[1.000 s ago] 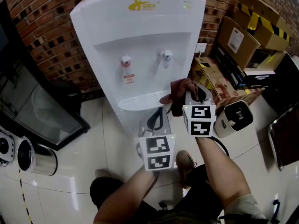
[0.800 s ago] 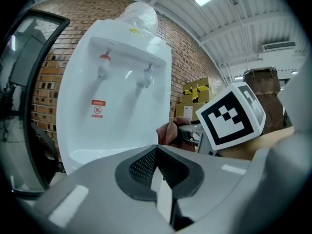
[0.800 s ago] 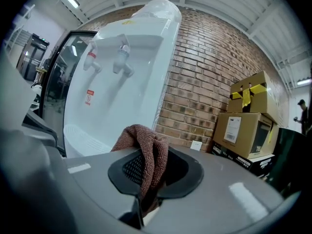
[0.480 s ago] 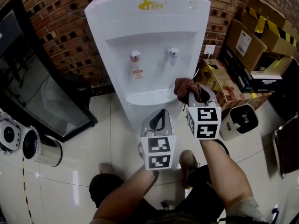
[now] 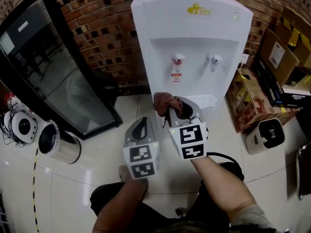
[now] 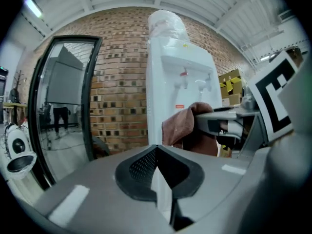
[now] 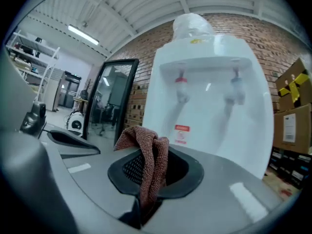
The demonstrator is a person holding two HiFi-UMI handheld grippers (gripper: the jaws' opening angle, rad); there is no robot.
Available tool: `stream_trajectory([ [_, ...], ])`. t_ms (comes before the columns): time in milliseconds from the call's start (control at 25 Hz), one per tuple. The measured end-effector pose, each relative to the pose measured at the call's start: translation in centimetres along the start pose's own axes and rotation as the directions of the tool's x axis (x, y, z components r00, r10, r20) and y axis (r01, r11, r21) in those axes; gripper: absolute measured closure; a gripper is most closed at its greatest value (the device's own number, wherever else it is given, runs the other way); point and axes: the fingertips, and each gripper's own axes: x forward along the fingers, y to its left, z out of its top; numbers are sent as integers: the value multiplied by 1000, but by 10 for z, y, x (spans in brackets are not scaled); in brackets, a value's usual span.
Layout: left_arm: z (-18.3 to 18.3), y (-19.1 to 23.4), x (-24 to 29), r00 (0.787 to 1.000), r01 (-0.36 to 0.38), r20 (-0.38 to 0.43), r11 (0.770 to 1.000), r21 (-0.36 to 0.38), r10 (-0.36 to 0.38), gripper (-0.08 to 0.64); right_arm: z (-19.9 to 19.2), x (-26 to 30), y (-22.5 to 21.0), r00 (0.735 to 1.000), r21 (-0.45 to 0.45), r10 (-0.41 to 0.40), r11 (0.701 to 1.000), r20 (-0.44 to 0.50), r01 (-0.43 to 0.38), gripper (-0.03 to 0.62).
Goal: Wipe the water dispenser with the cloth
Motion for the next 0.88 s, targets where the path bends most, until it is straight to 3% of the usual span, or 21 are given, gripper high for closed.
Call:
stream_trajectory([
  [120, -9, 29, -3, 999, -49, -24, 999, -1, 49, 560, -22, 25, 30, 997, -22, 39, 999, -62, -41, 537],
  [280, -15, 42, 1, 997, -61, -40, 998, -5, 61, 560, -50, 48, 39, 989, -33, 26, 999, -148, -31, 537],
  [880, -11, -39, 39, 993, 110, -46, 993, 47, -108, 560, -62, 29, -34, 970, -49, -99, 995, -224, 90, 537],
])
